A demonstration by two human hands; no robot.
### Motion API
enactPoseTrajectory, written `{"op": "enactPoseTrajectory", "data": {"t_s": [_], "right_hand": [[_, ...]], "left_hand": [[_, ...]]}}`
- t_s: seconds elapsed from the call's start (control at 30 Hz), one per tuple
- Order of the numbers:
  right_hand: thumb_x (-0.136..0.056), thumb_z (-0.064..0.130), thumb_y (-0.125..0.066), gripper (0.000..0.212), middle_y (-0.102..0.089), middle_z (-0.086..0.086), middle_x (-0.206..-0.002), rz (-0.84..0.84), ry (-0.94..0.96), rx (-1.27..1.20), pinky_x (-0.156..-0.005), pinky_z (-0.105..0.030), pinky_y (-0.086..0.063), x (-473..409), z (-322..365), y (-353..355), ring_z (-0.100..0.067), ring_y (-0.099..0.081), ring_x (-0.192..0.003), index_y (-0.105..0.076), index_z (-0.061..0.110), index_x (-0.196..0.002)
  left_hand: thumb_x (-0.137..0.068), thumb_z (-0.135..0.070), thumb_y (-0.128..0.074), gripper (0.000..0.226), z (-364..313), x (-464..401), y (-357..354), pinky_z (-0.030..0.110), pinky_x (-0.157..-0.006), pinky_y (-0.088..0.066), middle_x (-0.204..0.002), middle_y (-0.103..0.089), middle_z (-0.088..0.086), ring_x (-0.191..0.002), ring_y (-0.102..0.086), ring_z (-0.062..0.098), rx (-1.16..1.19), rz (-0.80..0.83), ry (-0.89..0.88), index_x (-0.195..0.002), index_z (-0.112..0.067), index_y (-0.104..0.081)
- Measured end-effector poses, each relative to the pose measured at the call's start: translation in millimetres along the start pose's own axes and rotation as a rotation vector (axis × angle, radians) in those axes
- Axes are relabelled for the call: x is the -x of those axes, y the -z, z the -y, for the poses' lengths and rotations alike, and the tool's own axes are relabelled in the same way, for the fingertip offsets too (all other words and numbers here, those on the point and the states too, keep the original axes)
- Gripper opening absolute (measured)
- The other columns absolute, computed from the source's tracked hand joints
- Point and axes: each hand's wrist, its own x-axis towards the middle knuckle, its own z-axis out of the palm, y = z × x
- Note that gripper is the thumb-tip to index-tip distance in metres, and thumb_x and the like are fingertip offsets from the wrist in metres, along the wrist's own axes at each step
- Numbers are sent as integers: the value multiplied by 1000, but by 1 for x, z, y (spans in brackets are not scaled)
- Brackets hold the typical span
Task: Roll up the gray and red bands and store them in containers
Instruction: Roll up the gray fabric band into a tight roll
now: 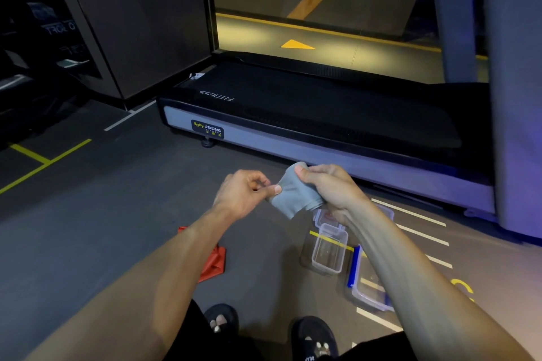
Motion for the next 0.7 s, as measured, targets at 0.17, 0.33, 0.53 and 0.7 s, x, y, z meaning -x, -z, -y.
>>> {"op": "enactPoseTrajectory", "data": {"t_s": [0.17,0.33,0.53,0.7], "right_hand": [[-105,36,-55,44,-71,-17,-85,-16,-53,-31,-70,-37,-48,-1,0,-2,-28,-66,-76,-69,-6,-108],[-98,50,-62,42,-69,-10,-78,3,-65,-120,-57,-29,-49,-1,11,8,-21,-66,-64,-64,8,-100],[-86,29,-81,30,-74,-16,-92,-42,15,-61,-64,-35,-48,-3,7,14,-27,-69,-77,-65,7,-98],[-87,42,-79,44,-77,-17,-95,-50,37,-31,-62,-33,-49,-7,3,12,-25,-71,-75,-70,3,-106]], "left_hand": [[-79,-56,-79,26,-15,3,-2,25,-62,-52,-66,-72,-15,-61,-65,1,38,-31,-3,-89,-33,-70],[-86,-42,-78,22,-28,5,-6,18,-55,-41,-61,-67,-13,-50,-53,-1,220,-22,-86,-99,-29,-66],[-97,-18,-67,7,-30,7,-7,23,-54,-43,-76,-66,-5,-70,-52,10,526,78,-86,-93,-24,-66],[-95,-14,-69,12,-33,9,-6,23,-53,-44,-80,-70,-13,-64,-56,-2,684,71,22,-105,-20,-66]]}}
